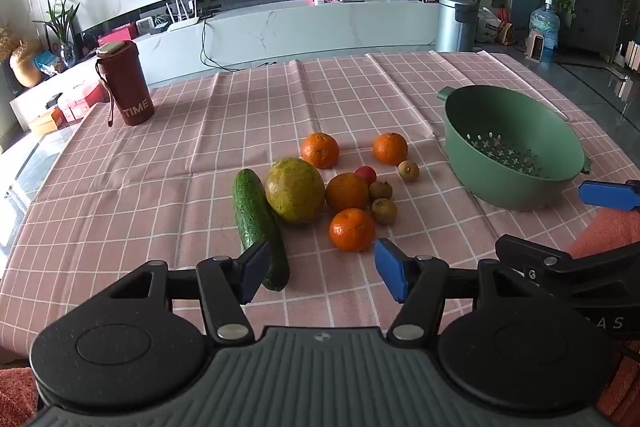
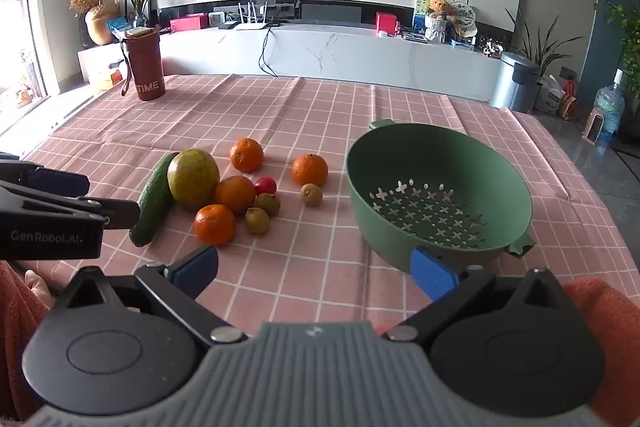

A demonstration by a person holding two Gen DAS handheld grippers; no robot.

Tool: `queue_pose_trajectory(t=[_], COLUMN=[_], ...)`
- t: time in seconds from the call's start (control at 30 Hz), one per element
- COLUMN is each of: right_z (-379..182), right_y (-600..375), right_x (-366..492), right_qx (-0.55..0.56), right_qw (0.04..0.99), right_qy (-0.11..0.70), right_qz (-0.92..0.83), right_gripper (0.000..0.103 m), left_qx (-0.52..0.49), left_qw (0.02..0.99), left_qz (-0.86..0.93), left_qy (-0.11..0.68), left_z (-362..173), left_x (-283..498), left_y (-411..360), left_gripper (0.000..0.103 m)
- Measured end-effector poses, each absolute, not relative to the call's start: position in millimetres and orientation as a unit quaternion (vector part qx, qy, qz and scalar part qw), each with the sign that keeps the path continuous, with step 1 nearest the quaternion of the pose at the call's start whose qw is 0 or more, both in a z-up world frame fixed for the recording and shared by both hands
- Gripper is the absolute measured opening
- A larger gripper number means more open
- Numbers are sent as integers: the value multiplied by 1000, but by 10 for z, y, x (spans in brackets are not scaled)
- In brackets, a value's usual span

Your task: Organize fruits

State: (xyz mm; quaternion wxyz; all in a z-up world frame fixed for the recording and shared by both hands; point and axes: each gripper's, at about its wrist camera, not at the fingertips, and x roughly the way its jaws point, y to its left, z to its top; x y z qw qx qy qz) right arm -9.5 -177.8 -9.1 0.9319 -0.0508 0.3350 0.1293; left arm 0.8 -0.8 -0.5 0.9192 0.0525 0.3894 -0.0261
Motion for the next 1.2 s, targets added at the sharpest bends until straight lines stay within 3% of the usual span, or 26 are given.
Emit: queue_pose_trajectory(t=[1.2], right_z=[-83], right_y=[-1768], right_x=[-110], right_qx=[-58], right_qw=[932], right_qy=[337], right_qz=[124], right_gripper=[98], left_qx=[34], left_qw=[923], left_qz=[-23], left_qy=[382], left_z=[45], left_x=[-4], left_y=[24], left_gripper=[68])
